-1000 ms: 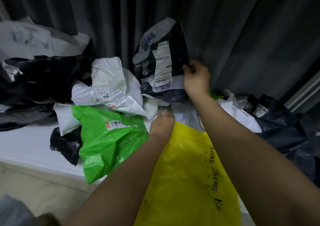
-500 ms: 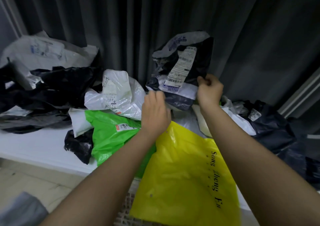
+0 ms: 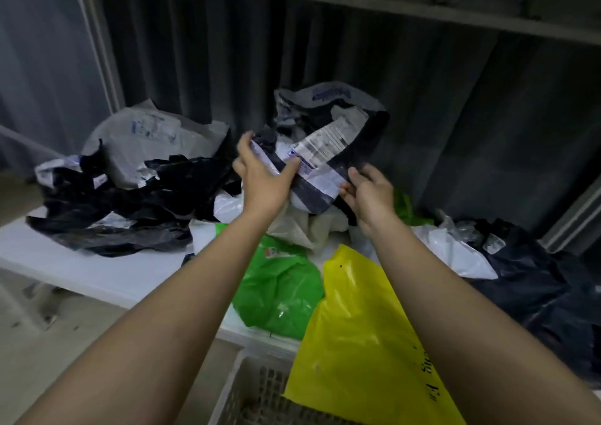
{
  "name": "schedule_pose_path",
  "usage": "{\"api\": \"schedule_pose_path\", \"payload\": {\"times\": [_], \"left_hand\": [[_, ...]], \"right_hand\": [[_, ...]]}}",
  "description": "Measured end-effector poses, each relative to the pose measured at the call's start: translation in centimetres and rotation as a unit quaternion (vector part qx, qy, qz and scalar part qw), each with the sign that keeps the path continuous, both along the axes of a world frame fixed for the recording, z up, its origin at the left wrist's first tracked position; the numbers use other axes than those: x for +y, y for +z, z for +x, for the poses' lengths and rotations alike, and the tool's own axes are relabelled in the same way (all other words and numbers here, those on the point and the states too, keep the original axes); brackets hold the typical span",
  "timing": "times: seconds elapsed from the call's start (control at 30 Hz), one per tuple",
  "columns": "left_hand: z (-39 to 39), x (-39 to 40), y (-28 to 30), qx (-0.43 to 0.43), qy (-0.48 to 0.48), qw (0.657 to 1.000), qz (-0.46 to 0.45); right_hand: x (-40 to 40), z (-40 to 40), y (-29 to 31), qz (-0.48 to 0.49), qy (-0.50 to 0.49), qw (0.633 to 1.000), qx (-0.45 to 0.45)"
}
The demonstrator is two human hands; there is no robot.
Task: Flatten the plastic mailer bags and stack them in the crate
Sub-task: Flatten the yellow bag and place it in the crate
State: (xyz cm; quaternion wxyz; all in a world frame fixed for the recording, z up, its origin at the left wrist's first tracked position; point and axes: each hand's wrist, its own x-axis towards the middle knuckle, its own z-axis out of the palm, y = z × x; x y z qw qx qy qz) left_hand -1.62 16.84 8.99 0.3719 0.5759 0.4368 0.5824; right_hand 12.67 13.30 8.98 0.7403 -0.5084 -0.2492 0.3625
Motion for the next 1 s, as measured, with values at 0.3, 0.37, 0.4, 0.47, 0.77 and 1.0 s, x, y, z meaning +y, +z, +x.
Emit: {"api": "schedule_pose_path", "payload": {"times": [0.3,0.37,0.4,0.47,0.77,1.0], "left_hand": [[-8.0,8.2,1.0,-0.107,0.186,0.974,-0.075],[-8.9,10.0,0.8,-0.096,0.185,0.971,-0.117],[-9.2,10.4,0.6,-0.076,0.171,0.972,-0.144],[-9.4,10.8,0.1,-0.012,0.152,0.971,-0.185],[-4.2,4.1,-3.1,0.283,0.086,0.955,-0.001],[5.5,-6.8,-12.2,0.553,-0.182,0.786,0.208]], "right_hand": [[5.6,-7.0,0.1,-0.036,0.142,0.988,-0.050],[6.4,-7.1,-1.0,-0.047,0.146,0.986,-0.060],[6.4,-6.9,-1.3,-0.047,0.140,0.987,-0.061],[6.6,-6.4,-1.7,-0.029,0.111,0.992,-0.050],[-1.2,2.8,-7.5,-0.108,0.032,0.921,-0.373],[-13.8,9.7,-16.0,-0.303,0.089,0.747,-0.585]]}}
